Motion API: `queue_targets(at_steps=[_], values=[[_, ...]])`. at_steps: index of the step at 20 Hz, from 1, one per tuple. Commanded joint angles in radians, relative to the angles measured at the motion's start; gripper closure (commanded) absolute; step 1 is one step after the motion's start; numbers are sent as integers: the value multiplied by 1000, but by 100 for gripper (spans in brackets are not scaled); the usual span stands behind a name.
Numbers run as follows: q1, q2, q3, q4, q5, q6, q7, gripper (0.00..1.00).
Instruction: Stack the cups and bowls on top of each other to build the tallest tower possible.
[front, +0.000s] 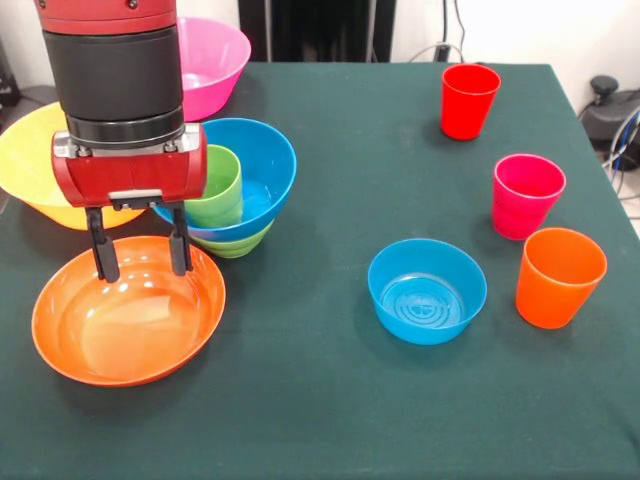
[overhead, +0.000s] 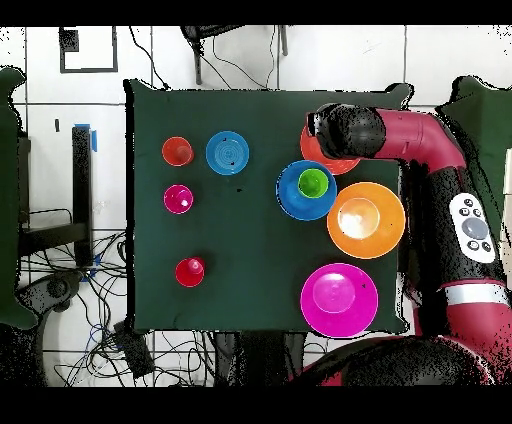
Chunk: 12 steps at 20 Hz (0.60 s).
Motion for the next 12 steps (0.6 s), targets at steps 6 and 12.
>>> queue_targets(at_steps=[6,12], values=[[72,36,-38,3,-57,-73,-8,0],[79,43,-44,5,-52,-87,-5,0]])
